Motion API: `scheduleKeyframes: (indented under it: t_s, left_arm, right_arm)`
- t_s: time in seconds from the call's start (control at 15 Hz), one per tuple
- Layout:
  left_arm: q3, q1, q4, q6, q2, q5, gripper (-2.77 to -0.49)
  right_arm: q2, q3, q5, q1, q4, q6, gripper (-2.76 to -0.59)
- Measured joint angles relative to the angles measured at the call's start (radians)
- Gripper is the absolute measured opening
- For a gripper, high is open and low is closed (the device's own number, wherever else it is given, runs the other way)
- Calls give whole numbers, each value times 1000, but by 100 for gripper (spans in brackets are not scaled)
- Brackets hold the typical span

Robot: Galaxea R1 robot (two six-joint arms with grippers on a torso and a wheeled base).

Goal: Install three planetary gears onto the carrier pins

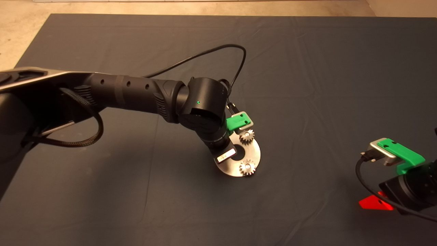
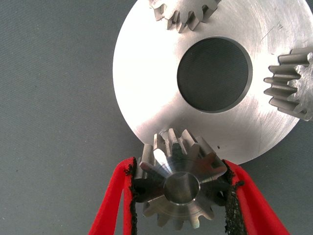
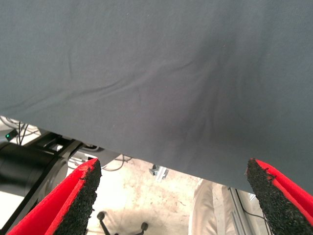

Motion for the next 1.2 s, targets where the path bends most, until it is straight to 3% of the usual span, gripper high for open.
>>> scheduleKeyframes:
  t_s: [1.2]
  left_arm:
    - [-32,1,-1,-12,8,0,-244]
  right_arm:
    - [-28,0,0,0,2,-37,-116]
